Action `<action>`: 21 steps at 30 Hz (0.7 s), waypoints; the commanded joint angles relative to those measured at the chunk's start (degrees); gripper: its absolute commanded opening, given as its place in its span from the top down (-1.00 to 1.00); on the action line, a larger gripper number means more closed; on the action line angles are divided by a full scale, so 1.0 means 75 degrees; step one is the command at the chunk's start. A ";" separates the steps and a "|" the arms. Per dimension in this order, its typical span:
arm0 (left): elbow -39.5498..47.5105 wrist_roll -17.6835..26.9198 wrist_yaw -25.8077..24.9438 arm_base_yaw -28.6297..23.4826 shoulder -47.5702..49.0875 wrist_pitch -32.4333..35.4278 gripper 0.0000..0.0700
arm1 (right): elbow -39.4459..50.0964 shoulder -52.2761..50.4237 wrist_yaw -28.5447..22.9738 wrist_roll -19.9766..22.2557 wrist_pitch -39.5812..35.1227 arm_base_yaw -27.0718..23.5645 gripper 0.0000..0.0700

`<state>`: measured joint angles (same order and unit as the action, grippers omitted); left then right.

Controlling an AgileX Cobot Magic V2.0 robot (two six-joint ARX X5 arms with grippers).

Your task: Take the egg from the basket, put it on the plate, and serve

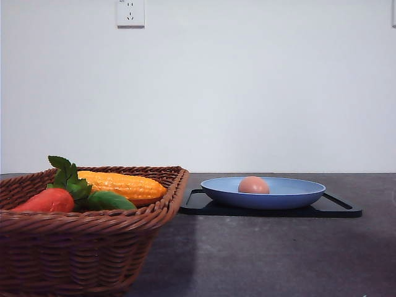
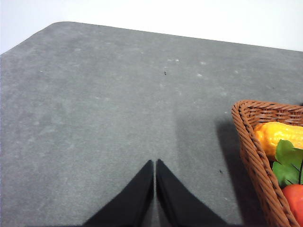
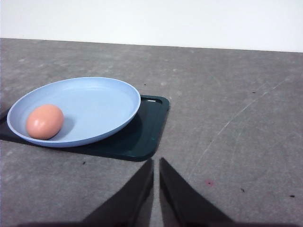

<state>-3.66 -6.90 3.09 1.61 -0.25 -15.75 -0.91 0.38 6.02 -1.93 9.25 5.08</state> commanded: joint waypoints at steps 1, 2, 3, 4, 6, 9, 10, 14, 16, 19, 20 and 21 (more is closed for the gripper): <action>0.0184 -0.0029 0.0015 -0.0012 0.0012 -0.0122 1.00 | 0.0032 -0.0023 -0.0015 -0.0085 -0.0057 0.0009 1.00; 0.0184 -0.0029 0.0015 -0.0012 0.0012 -0.0122 1.00 | 0.0032 -0.0023 -0.0013 -0.0085 -0.0057 0.0009 1.00; 0.0184 -0.0029 0.0015 -0.0012 0.0012 -0.0122 1.00 | 0.0032 -0.0023 -0.0013 -0.0085 -0.0057 0.0009 1.00; 0.0184 -0.0029 0.0015 -0.0012 0.0012 -0.0122 1.00 | 0.0032 -0.0023 -0.0015 -0.0085 -0.0057 0.0009 1.00; 0.0184 -0.0029 0.0012 -0.0012 0.0012 -0.0122 1.00 | 0.0032 -0.0023 -0.0015 -0.0085 -0.0057 0.0009 1.00; 0.0184 -0.0029 0.0015 -0.0012 0.0012 -0.0122 1.00 | 0.0032 -0.0023 -0.0015 -0.0085 -0.0057 0.0009 1.00; 0.0184 -0.0029 0.0013 -0.0012 0.0012 -0.0122 1.00 | 0.0032 -0.0023 -0.0015 -0.0085 -0.0057 0.0010 1.00; 0.0184 -0.0029 0.0015 -0.0012 0.0012 -0.0122 1.00 | 0.0032 -0.0023 -0.0015 -0.0085 -0.0057 0.0009 1.00; 0.0184 -0.0029 0.0013 -0.0012 0.0012 -0.0122 1.00 | 0.0032 -0.0023 -0.0015 -0.0085 -0.0057 0.0009 1.00; 0.0185 -0.0030 0.0015 -0.0012 0.0012 -0.0122 1.00 | 0.0032 -0.0023 -0.0015 -0.0085 -0.0057 0.0009 1.00; 0.0185 -0.0031 0.0015 -0.0012 0.0012 -0.0122 1.00 | 0.0032 -0.0023 -0.0015 -0.0085 -0.0057 0.0009 1.00; 0.0184 -0.0029 0.0015 -0.0012 0.0012 -0.0122 1.00 | 0.0032 -0.0023 -0.0015 -0.0085 -0.0057 0.0009 1.00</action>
<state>-3.66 -6.90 3.09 1.61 -0.25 -15.75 -0.91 0.38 6.02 -1.93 9.26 5.08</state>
